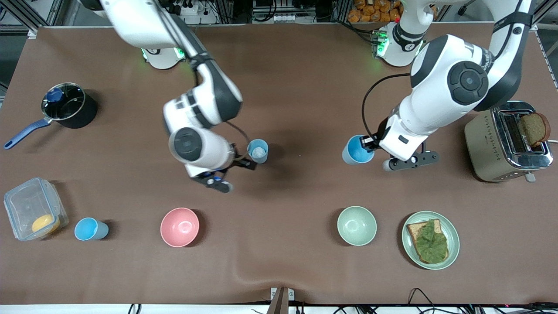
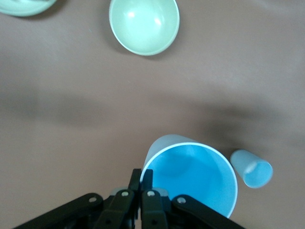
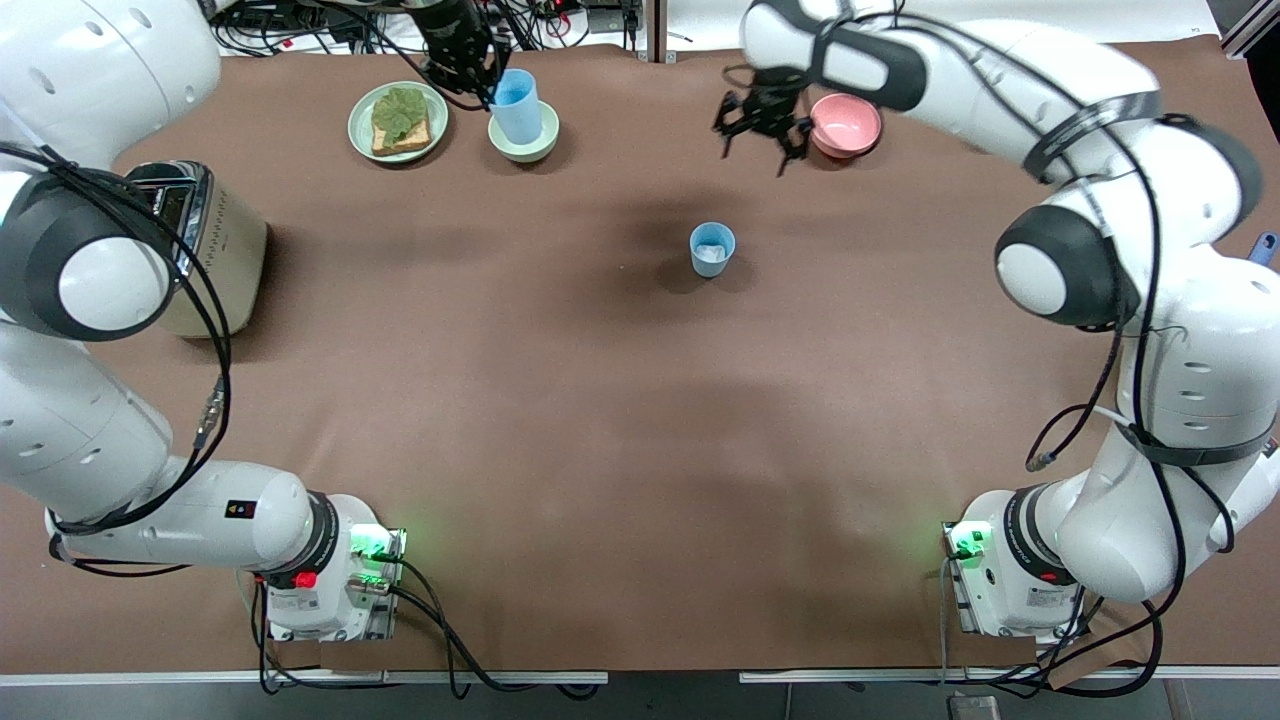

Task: Stack blue cups with both arms
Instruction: 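Carry the cup to the table middle with the right gripper and set it down, then lower the left gripper's cup into the placed cup while the right gripper withdraws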

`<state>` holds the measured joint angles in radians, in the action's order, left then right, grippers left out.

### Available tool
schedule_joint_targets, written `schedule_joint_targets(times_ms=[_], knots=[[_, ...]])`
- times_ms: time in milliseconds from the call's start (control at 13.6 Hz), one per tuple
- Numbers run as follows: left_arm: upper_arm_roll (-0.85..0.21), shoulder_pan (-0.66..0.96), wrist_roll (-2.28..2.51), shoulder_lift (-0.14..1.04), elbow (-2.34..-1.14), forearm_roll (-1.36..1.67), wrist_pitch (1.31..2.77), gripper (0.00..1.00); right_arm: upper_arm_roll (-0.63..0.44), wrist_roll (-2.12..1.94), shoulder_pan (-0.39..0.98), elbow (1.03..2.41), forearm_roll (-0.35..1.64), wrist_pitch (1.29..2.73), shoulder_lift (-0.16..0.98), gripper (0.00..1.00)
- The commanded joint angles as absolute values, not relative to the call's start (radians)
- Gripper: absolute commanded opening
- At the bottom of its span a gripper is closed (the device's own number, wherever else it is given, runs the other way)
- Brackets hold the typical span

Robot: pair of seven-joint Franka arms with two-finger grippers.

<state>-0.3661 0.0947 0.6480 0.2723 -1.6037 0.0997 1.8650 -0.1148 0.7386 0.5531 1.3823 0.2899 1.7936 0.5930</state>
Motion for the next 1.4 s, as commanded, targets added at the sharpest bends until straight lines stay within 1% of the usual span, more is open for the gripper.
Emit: schedule_joint_targets(times_ms=[0, 147, 294, 441, 588, 662, 809, 882, 956, 1029, 1103, 1324], knots=[[-0.367, 0.204, 0.808, 0.348, -1.526, 0.117, 1.845, 0.0, -0.123, 0.575, 0.459, 1.408, 0.226, 1.688, 0.525, 1.0], [-0.364, 0.286, 0.969, 0.399, -1.488, 0.11, 1.873, 0.0, -0.123, 0.416, 0.347, 1.408, 0.222, 1.608, 0.488, 1.0], [-0.356, 0.368, 1.079, 0.448, -1.46, 0.103, 1.928, 0.0, -0.124, 0.271, 0.261, 1.408, 0.172, 1.533, 0.463, 1.0], [-0.353, 0.434, 1.217, 0.488, -1.46, 0.091, 2.023, 0.0, -0.123, 0.145, 0.191, 1.408, 0.095, 1.491, 0.44, 1.0], [-0.351, 0.486, 1.288, 0.526, -1.46, 0.025, 2.08, 0.0, -0.124, 0.025, 0.129, 1.41, 0.048, 1.474, 0.41, 1.0], [-0.353, 0.501, 1.314, 0.543, -1.459, -0.003, 2.086, 0.0, -0.124, -0.035, 0.106, 1.428, 0.037, 1.479, 0.376, 1.0], [-0.351, 0.535, 1.347, 0.577, -1.454, -0.021, 2.14, 0.0, -0.124, -0.069, 0.068, 1.521, 0.034, 1.493, 0.269, 1.0], [-0.351, 0.543, 1.354, 0.597, -1.454, -0.04, 2.161, 0.0, -0.123, -0.066, 0.064, 1.585, 0.022, 1.52, 0.2, 1.0], [-0.35, 0.564, 1.368, 0.61, -1.453, -0.052, 2.183, 0.0, -0.121, -0.069, 0.055, 1.662, 0.009, 1.589, 0.125, 1.0], [-0.342, 0.572, 1.379, 0.621, -1.453, -0.066, 2.198, 0.0, -0.121, -0.068, 0.045, 1.71, 0.008, 1.61, 0.073, 1.0], [-0.342, 0.581, 1.384, 0.635, -1.453, -0.086, 2.203, 0.0, -0.121, -0.067, 0.034, 1.721, 0.008, 1.612, 0.036, 1.0], [-0.339, 0.6, 1.405, 0.667, -1.454, -0.133, 2.229, 0.0, -0.112, -0.066, 0.034, 1.678, -0.037, 1.62, 0.026, 1.0]])
